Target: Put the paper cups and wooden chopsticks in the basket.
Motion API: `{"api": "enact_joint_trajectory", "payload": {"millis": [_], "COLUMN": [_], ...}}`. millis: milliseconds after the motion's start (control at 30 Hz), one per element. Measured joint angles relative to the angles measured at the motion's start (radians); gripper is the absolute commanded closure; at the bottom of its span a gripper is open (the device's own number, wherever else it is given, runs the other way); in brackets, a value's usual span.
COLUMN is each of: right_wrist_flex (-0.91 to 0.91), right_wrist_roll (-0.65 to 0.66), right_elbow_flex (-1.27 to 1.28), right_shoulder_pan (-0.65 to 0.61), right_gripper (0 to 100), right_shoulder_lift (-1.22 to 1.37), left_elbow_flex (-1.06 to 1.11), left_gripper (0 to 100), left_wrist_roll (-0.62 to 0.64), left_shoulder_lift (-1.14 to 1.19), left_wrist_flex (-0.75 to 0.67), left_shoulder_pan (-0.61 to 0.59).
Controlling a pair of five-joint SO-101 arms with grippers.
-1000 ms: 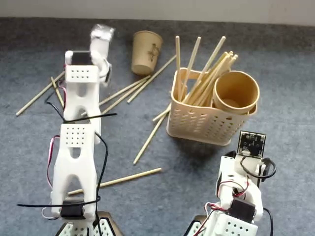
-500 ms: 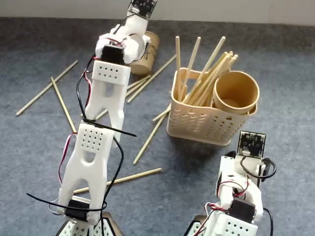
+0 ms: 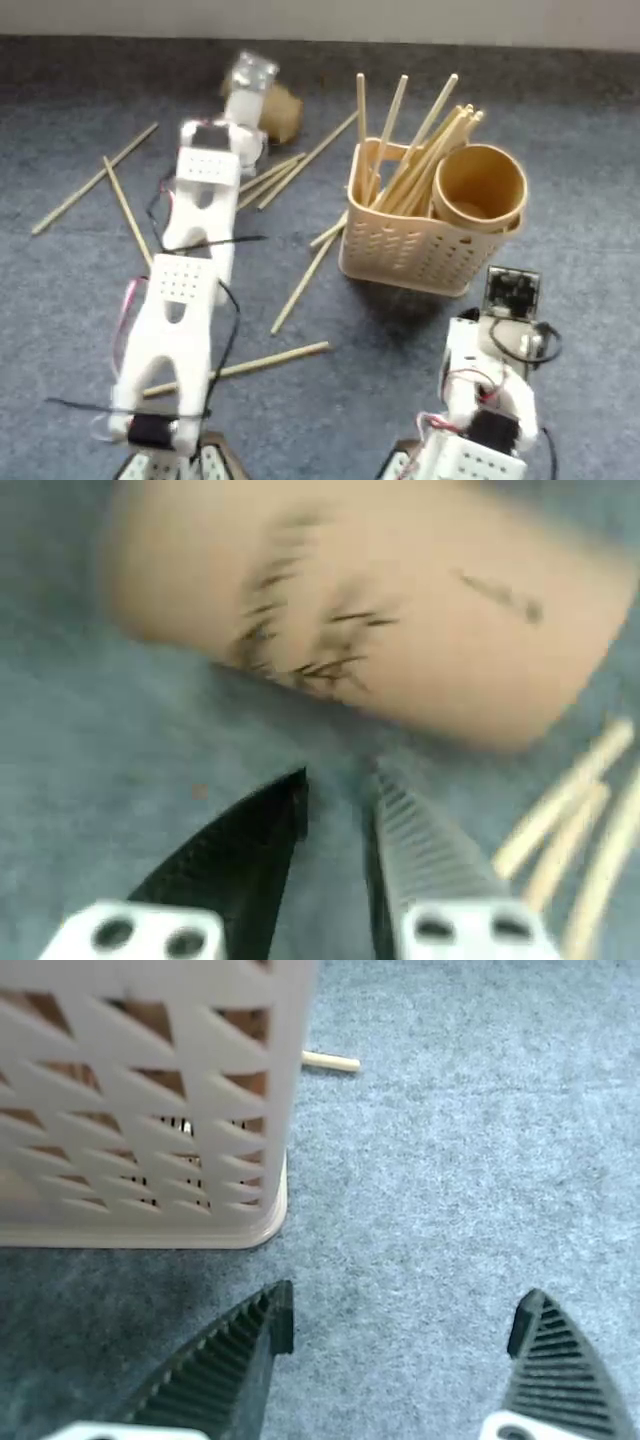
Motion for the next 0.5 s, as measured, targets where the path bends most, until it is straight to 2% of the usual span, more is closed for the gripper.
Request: {"api": "enact_joint_trajectory", "payload": {"millis": [233, 367, 500], "right_wrist_flex": [0.0, 0.0, 0.0], "right_wrist_roll": [0.0, 0.0, 0.0], "right_elbow_flex": [0.0, 0.0, 0.0], "right_shoulder_pan": [0.0, 0.0, 0.0], "right_gripper": [66.3, 66.3, 66.3], "right_shoulder_lift": [-0.002, -0.002, -0.002], "left_elbow_flex": [-0.051, -0.049, -0.049], "left_gripper": [87, 88, 88], "left_wrist_roll": [-0.002, -0.003, -0.003], "left_shoulder_lift": [-0.035, -0.149, -0.348], "left_wrist_flex": [0.253, 0.364, 0.394], "left_shoulder_pan": [-0.021, -0.1, -0.207]}}
